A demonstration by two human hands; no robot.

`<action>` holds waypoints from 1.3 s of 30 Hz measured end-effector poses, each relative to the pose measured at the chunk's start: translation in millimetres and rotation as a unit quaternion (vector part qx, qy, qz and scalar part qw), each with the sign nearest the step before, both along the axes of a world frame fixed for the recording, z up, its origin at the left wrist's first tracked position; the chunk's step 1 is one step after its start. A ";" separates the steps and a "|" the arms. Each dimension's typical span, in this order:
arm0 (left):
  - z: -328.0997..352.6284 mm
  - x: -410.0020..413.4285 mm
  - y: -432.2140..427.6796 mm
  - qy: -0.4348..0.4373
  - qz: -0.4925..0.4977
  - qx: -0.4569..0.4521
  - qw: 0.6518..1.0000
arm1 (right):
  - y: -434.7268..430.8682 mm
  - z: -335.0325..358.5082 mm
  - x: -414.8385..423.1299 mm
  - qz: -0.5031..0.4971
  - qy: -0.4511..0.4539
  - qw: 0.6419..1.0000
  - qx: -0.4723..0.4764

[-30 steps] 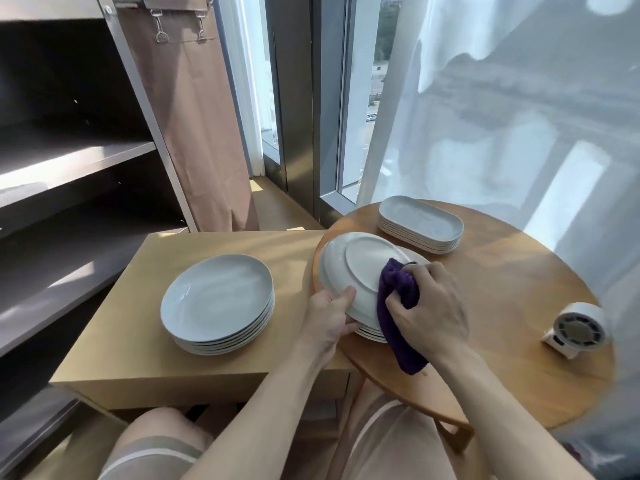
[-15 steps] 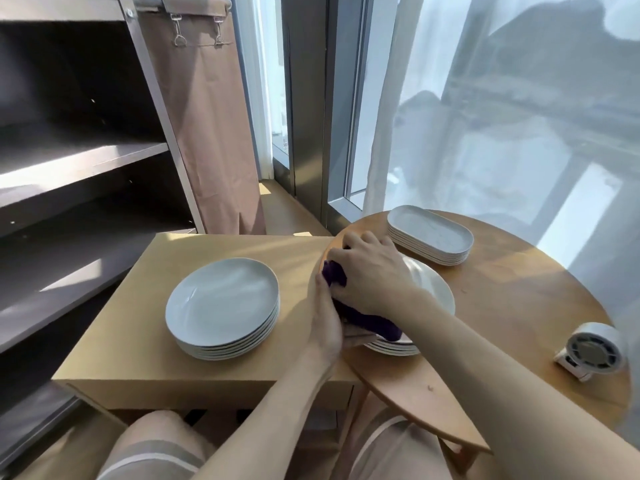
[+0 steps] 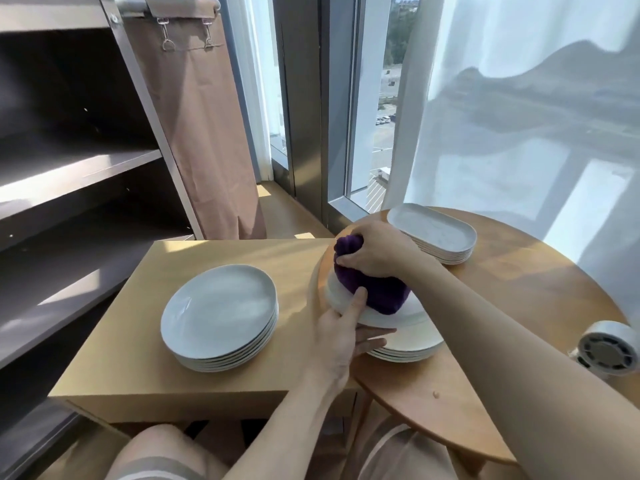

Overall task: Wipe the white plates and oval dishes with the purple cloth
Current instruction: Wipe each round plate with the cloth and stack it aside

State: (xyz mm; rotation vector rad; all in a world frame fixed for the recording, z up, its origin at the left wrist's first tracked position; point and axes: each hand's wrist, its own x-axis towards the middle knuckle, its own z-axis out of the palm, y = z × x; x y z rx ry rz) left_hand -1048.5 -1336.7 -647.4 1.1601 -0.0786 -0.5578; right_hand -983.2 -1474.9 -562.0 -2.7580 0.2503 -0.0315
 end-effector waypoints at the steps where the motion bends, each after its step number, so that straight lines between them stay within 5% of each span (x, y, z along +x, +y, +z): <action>1: -1.3 -0.6 -0.9 -0.001 0.003 0.009 1.000 | -7.7 -5.7 -2.8 -0.018 -0.026 0.999 0.017; 11: -5.7 2.6 -4.4 -0.031 0.012 0.091 0.995 | -49.5 -38.2 -51.6 -0.158 -0.169 0.967 0.103; 17: -8.6 0.8 1.3 0.003 0.003 0.026 1.000 | -38.3 -54.5 -100.7 -0.162 -0.242 0.949 0.120; 25: -11.3 4.9 13.1 -0.070 -0.080 -0.011 0.994 | -3.7 -41.8 -121.3 -0.011 -0.245 0.968 0.056; 30: -17.7 2.9 17.7 -0.205 -0.032 0.120 0.971 | 35.4 -14.2 -94.3 0.117 -0.191 0.973 -0.056; 33: -22.2 -0.8 13.2 -0.156 -0.010 0.111 0.981 | 48.1 -3.6 -61.7 0.146 -0.117 0.972 -0.141; 39: -20.8 -6.4 2.9 -0.071 0.001 0.068 0.995 | 41.0 1.2 6.5 0.088 -0.074 0.983 -0.144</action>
